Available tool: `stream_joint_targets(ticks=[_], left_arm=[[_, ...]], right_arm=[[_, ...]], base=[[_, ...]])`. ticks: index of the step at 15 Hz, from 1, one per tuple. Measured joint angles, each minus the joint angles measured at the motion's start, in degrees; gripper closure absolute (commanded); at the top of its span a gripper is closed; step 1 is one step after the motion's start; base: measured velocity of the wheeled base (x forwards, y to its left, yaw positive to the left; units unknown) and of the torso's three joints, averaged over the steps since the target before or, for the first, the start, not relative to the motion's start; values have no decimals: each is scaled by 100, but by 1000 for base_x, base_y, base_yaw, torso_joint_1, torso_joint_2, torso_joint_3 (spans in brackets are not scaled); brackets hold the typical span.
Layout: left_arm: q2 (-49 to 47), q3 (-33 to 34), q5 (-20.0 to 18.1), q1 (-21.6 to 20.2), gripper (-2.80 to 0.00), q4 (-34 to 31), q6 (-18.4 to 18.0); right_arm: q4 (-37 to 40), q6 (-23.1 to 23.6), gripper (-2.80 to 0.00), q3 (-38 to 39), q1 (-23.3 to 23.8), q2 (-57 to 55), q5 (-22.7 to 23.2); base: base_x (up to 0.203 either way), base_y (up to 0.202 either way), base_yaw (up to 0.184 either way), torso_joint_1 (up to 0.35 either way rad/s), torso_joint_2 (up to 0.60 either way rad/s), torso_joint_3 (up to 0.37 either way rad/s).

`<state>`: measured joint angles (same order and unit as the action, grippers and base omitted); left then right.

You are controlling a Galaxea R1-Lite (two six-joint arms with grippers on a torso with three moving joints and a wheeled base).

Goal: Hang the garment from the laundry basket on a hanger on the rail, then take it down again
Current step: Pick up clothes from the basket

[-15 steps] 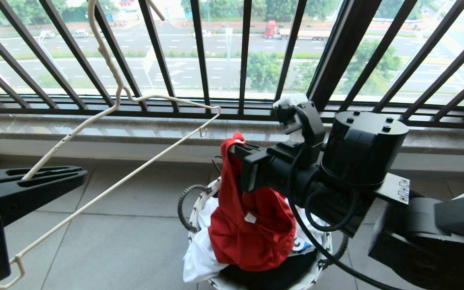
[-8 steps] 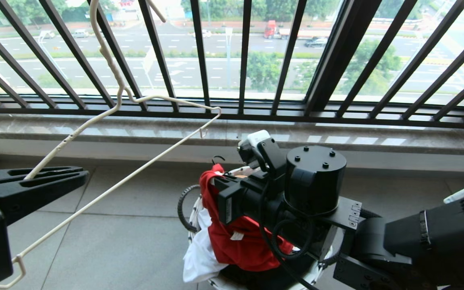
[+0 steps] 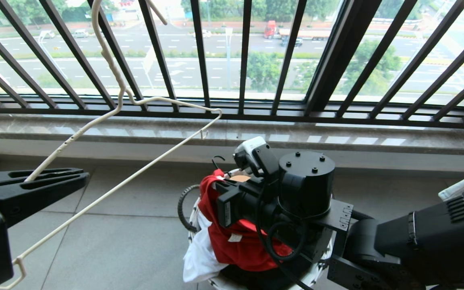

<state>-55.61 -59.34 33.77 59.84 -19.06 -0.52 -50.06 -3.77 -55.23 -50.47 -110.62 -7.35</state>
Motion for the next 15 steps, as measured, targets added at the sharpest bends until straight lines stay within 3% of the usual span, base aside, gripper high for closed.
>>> stream_joint_targets(ticks=[2, 6, 7, 15], left_arm=[[-4, 11, 4, 2, 0, 1, 0], [-4, 11, 3, 2, 0, 2, 0], [-4, 11, 2, 2, 0, 2, 0], [-9, 11, 0, 5, 0, 2, 0]], right_arm=[[417, 138, 0, -13, 79, -32, 2], [472, 145, 0, -17, 100, -142, 24], [470, 145, -280, -17, 100, -155, 27], [467, 121, -280, 50, -77, -36, 46]], base=[[0, 0, 0, 0, 0, 0], [0, 0, 0, 0, 0, 0], [0, 0, 0, 0, 0, 0], [0, 0, 0, 0, 0, 0]])
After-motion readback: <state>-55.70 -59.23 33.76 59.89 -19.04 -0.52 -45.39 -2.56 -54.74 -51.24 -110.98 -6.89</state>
